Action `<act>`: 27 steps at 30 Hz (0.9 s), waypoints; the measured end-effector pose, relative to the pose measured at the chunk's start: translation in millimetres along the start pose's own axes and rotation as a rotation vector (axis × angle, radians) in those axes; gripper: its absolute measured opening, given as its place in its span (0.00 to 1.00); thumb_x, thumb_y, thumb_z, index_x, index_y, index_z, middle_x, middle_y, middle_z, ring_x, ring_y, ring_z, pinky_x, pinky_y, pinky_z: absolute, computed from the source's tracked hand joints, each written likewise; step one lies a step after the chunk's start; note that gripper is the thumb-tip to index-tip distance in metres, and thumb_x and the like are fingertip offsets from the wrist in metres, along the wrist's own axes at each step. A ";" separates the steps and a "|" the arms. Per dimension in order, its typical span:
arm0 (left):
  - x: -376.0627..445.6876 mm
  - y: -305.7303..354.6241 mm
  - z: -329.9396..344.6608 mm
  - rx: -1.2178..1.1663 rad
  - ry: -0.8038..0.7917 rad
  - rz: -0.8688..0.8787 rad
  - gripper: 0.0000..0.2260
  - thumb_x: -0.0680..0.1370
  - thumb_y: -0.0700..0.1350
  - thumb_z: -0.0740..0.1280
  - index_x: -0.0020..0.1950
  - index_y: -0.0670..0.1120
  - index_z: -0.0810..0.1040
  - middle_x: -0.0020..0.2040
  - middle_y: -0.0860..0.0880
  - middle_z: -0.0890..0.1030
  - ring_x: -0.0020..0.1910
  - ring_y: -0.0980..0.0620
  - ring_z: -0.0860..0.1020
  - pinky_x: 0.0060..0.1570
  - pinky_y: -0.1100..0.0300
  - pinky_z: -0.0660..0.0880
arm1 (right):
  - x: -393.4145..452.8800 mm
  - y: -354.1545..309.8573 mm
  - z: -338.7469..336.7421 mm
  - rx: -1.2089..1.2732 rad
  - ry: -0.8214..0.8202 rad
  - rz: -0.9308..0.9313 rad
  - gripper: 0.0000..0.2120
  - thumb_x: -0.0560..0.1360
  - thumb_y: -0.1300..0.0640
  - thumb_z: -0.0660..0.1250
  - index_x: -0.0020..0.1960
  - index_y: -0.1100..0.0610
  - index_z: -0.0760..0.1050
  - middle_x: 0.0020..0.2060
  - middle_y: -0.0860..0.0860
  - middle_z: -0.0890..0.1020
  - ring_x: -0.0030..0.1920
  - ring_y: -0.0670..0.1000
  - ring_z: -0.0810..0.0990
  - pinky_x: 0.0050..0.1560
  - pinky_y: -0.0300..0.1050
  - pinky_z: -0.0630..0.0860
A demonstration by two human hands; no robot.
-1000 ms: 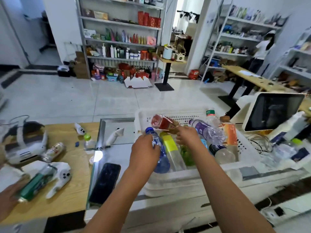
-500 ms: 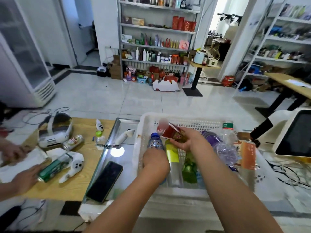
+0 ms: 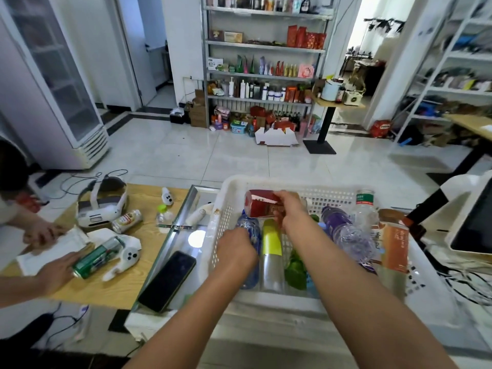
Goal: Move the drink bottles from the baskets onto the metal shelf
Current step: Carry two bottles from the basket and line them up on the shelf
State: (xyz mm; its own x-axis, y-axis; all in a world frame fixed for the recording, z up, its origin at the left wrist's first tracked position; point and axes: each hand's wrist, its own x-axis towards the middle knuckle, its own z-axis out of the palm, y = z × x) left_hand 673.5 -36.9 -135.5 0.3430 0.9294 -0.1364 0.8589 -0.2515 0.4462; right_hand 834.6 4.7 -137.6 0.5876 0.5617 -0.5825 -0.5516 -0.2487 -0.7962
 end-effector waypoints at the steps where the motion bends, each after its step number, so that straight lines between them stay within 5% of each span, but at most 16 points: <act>1: -0.7 1.6 0.2 -0.007 0.002 -0.013 0.11 0.71 0.41 0.70 0.52 0.41 0.77 0.52 0.40 0.79 0.51 0.40 0.79 0.46 0.54 0.75 | -4.9 -3.9 -0.1 -0.023 0.043 -0.082 0.17 0.67 0.55 0.77 0.51 0.61 0.79 0.36 0.54 0.82 0.24 0.49 0.76 0.20 0.36 0.70; 5: 4.6 6.4 2.6 0.086 -0.066 -0.027 0.18 0.69 0.44 0.73 0.57 0.41 0.76 0.56 0.40 0.78 0.54 0.43 0.77 0.49 0.56 0.75 | -29.0 -33.2 -9.6 -0.339 0.168 -0.434 0.30 0.56 0.45 0.81 0.52 0.58 0.77 0.43 0.53 0.84 0.39 0.52 0.83 0.36 0.46 0.79; 9: 9.4 9.5 7.7 0.270 -0.123 0.024 0.20 0.76 0.47 0.67 0.65 0.41 0.72 0.62 0.42 0.75 0.63 0.43 0.71 0.58 0.57 0.71 | -52.9 -40.9 -24.4 -0.470 0.074 -0.516 0.19 0.59 0.49 0.82 0.43 0.55 0.79 0.41 0.52 0.85 0.40 0.52 0.83 0.44 0.49 0.81; 15: 17.4 12.9 6.3 0.072 -0.269 -0.117 0.28 0.74 0.46 0.72 0.71 0.41 0.66 0.68 0.43 0.73 0.65 0.45 0.74 0.62 0.56 0.72 | -79.4 -21.6 -47.4 -0.682 0.020 -0.670 0.18 0.61 0.49 0.81 0.45 0.51 0.79 0.40 0.47 0.84 0.40 0.47 0.83 0.42 0.45 0.80; 19: 21.7 10.9 0.7 -0.039 -0.233 -0.195 0.38 0.63 0.46 0.80 0.67 0.40 0.66 0.60 0.43 0.77 0.58 0.43 0.78 0.54 0.54 0.77 | -93.3 -16.7 -62.3 -0.618 0.019 -0.662 0.29 0.62 0.51 0.82 0.57 0.53 0.72 0.46 0.45 0.81 0.45 0.45 0.81 0.44 0.43 0.77; 22: 19.2 13.2 0.5 -0.014 -0.205 -0.161 0.33 0.60 0.51 0.79 0.61 0.42 0.74 0.55 0.44 0.79 0.53 0.45 0.79 0.50 0.57 0.78 | -102.7 -10.7 -70.0 -0.517 0.017 -0.653 0.29 0.64 0.52 0.81 0.58 0.52 0.69 0.46 0.43 0.79 0.45 0.43 0.80 0.45 0.43 0.76; 27: 14.3 11.1 -1.0 -0.076 -0.145 -0.112 0.33 0.57 0.55 0.78 0.58 0.45 0.75 0.55 0.43 0.77 0.51 0.44 0.78 0.48 0.57 0.78 | -108.2 3.1 -80.2 -0.459 0.023 -0.617 0.29 0.63 0.48 0.81 0.59 0.51 0.73 0.48 0.44 0.82 0.47 0.45 0.82 0.48 0.45 0.78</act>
State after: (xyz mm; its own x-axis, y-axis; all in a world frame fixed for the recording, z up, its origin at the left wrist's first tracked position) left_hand 687.6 -26.1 -131.6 0.3025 0.9004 -0.3128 0.8656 -0.1221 0.4856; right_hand 816.8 -120.1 -90.1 0.7238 0.6899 -0.0096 0.1788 -0.2009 -0.9632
